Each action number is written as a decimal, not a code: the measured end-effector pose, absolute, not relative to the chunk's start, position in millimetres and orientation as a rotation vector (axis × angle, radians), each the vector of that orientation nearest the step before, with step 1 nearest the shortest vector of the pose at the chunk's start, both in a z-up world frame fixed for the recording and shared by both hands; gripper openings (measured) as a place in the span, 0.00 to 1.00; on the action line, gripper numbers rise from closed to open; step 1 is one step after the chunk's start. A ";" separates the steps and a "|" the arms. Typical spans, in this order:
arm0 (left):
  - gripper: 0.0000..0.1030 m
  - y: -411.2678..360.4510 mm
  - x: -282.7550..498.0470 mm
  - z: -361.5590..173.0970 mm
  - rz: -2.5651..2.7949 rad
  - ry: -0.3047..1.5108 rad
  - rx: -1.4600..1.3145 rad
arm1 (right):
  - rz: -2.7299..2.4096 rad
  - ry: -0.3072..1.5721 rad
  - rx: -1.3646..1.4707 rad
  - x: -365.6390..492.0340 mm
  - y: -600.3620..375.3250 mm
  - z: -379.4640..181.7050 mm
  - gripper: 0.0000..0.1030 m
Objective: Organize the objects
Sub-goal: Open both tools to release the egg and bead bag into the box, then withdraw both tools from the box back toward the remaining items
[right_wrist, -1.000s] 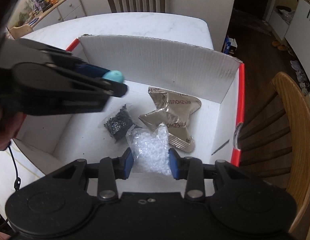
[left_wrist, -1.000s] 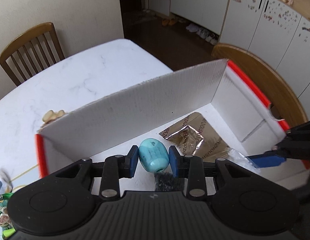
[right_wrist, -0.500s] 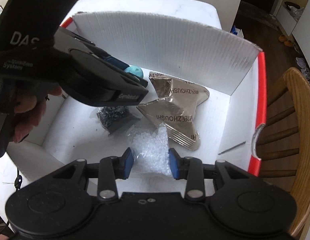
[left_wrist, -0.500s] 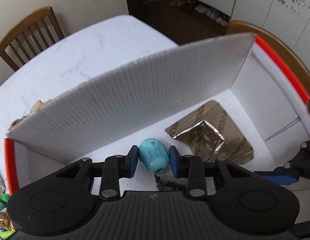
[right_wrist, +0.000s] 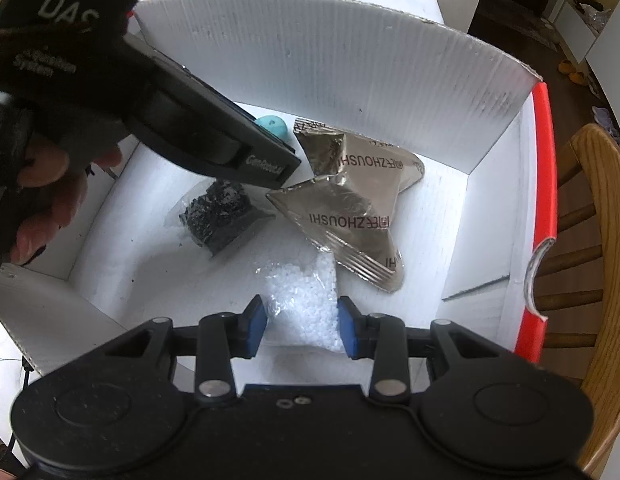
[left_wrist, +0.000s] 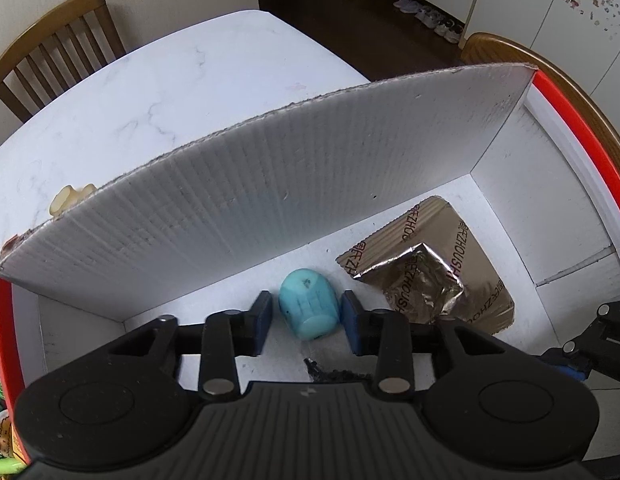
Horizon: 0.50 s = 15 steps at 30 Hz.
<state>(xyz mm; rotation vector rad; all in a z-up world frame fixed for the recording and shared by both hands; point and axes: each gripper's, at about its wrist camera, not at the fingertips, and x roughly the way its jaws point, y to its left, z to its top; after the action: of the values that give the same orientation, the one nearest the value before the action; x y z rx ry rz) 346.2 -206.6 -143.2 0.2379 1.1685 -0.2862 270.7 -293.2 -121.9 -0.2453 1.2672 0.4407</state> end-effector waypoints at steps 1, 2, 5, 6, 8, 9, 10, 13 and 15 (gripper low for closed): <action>0.42 -205.9 345.2 -142.8 -0.286 1.169 0.234 | 0.442 1.266 -0.245 270.3 -293.3 -121.4 0.37; 0.44 -205.1 344.4 -142.4 -0.284 1.169 0.232 | 0.441 1.264 -0.243 270.0 -293.6 -120.7 0.37; 0.50 -201.6 341.8 -139.3 -0.272 1.164 0.221 | 0.443 1.265 -0.233 269.0 -295.4 -119.1 0.42; 0.50 -199.5 341.3 -137.0 -0.271 1.162 0.214 | 0.445 1.265 -0.230 268.5 -295.9 -118.3 0.45; 0.50 -195.9 338.8 -132.7 -0.272 1.156 0.202 | 0.454 1.253 -0.220 267.0 -297.1 -114.9 0.47; 0.50 -194.5 337.3 -130.1 -0.269 1.152 0.198 | 0.452 1.246 -0.217 266.5 -297.5 -112.7 0.50; 0.50 -193.4 336.1 -127.7 -0.266 1.148 0.195 | 0.453 1.239 -0.212 265.9 -297.8 -110.2 0.52; 0.50 -189.8 333.6 -118.6 -0.263 1.133 0.183 | 0.460 1.213 -0.210 262.8 -298.0 -101.1 0.54; 0.50 -187.0 329.8 -111.3 -0.260 1.123 0.180 | 0.463 1.201 -0.209 259.9 -298.8 -95.6 0.55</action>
<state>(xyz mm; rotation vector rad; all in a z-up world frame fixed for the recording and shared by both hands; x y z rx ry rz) 329.8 -187.0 -111.3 0.1804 1.1228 -0.2602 259.9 -298.8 -95.6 -0.2092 1.2013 0.4631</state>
